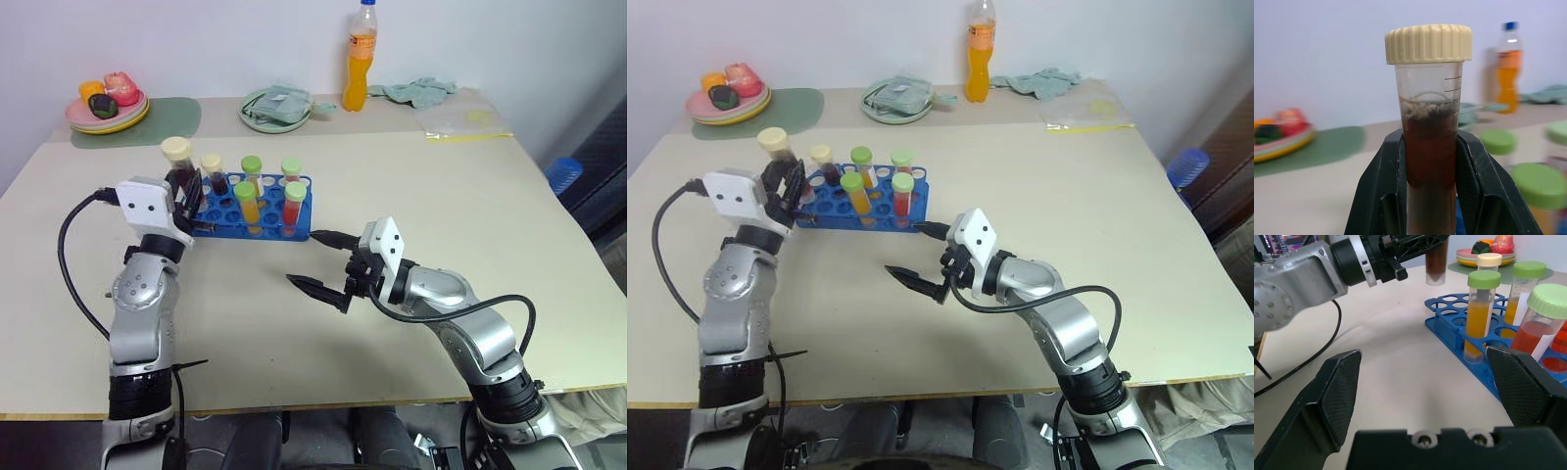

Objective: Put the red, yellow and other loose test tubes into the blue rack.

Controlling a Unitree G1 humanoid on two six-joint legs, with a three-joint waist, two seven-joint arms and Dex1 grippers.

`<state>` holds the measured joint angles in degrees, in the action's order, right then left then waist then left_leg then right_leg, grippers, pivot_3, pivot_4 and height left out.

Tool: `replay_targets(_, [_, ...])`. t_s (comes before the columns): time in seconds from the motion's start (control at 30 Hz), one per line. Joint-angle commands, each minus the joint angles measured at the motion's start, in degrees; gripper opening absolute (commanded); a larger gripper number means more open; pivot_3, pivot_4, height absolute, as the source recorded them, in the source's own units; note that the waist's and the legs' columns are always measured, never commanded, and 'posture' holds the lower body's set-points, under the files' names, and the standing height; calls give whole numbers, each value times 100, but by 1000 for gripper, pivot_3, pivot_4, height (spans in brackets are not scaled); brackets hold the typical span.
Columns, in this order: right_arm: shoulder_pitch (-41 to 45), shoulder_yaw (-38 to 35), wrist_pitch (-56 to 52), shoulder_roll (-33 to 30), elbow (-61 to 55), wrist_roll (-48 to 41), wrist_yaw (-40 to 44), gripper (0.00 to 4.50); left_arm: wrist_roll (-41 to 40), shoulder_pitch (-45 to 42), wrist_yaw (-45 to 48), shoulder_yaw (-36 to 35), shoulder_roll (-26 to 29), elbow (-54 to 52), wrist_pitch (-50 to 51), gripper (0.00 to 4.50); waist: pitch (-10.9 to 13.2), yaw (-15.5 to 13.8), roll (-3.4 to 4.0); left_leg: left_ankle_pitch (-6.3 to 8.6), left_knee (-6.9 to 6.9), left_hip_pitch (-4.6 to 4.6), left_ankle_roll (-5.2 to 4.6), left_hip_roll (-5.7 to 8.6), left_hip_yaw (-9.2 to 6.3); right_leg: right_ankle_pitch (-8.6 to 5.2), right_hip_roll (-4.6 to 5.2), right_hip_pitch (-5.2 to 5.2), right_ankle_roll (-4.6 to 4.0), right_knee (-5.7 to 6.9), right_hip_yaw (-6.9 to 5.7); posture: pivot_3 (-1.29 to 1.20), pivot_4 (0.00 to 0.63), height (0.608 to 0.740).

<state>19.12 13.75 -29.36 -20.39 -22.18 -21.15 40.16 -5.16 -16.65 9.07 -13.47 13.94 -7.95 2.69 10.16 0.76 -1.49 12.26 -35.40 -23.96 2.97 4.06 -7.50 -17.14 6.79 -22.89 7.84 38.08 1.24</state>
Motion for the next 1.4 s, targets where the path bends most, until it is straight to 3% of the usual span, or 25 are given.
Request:
replay_targets(0.03, [99, -82, 77, 30, -136, -26, -35, 4500, 247, -206, -196, 138, -2, 368, -324, 760, 0, 0, 0, 0, 0, 0, 0, 0, 1, 0, 0, 1, 0, 0, 0, 0, 150, 740])
replay_targets(0.4, [63, -68, 110, 125, -142, -4, -203, 4500, 42, -485, 33, 350, -48, 1104, -379, 760, 0, 14, 0, 0, -1, 0, 0, 1, -2, 0, 0, 1, 0, 0, -4, 0, 150, 740])
replay_targets(1.1, [45, -95, 82, 151, -140, -41, -208, 4500, 212, -500, -144, 355, 17, 1185, -263, 760, 0, 13, 0, 0, -1, 0, 0, 1, -9, 0, -1, 2, 0, 0, -4, 0, 150, 740])
replay_targets(1.4, [48, -74, 48, 178, -143, -80, -201, 4500, -98, -469, -10, 321, -140, 1262, -308, 760, 0, 10, 0, 0, -1, 1, 0, 1, -12, 0, 0, 2, 0, 0, -4, 0, 150, 740])
